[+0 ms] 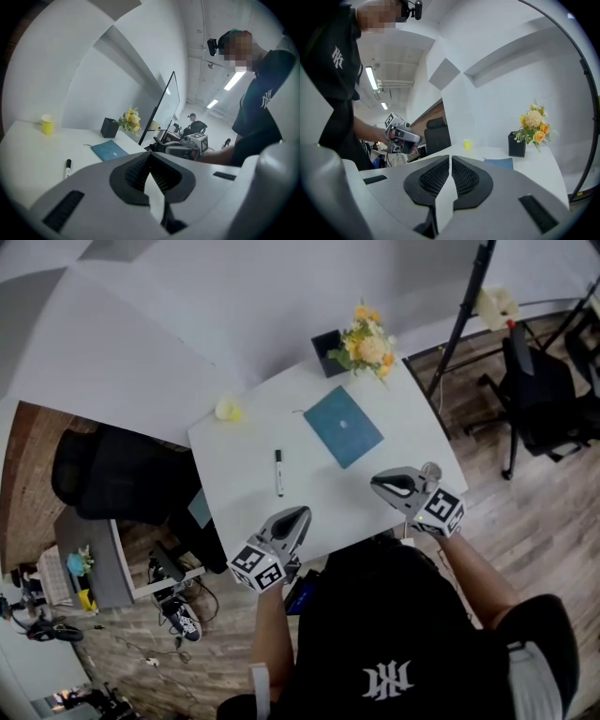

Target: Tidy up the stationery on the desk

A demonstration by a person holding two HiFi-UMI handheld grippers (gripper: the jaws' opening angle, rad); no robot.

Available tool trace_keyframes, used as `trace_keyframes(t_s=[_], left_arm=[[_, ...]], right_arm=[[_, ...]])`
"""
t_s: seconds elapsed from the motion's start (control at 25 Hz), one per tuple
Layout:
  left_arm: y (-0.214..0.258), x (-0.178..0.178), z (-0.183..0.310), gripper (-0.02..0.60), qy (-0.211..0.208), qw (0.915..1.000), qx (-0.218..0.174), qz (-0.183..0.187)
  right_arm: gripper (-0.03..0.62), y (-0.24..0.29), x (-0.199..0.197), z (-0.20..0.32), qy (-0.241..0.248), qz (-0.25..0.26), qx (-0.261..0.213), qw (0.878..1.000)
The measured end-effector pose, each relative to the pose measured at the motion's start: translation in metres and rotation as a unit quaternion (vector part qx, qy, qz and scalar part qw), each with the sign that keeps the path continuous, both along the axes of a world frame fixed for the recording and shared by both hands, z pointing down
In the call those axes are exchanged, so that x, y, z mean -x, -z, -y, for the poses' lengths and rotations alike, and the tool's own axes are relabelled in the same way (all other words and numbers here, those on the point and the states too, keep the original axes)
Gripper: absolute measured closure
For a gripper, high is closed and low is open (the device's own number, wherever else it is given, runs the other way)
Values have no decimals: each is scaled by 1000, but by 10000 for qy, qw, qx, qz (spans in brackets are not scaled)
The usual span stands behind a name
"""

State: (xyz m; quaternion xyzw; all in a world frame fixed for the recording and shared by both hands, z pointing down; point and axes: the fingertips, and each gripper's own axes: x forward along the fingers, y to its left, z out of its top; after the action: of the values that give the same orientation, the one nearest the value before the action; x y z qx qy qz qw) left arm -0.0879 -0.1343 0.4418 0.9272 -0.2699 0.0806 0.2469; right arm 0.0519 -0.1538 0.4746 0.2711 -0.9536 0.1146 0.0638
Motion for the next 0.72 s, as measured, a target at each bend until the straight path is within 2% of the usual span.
trace_keyframes(t_s=[0.24, 0.4, 0.56, 0.72], left_arm=[[-3, 15, 24, 584, -378, 9992, -45, -141], [0, 19, 40, 584, -414, 9987, 0, -284], [-16, 19, 59, 584, -468, 9984, 106, -296], [-28, 14, 76, 584, -389, 9986, 250, -238]], right_arm=[[556, 6, 25, 29, -98, -154, 28, 9998], [555, 12, 34, 49, -301, -302, -27, 9991], [554, 7, 31, 68, -596, -357, 89, 9975], [554, -5, 24, 81, -552, -588, 154, 9966]])
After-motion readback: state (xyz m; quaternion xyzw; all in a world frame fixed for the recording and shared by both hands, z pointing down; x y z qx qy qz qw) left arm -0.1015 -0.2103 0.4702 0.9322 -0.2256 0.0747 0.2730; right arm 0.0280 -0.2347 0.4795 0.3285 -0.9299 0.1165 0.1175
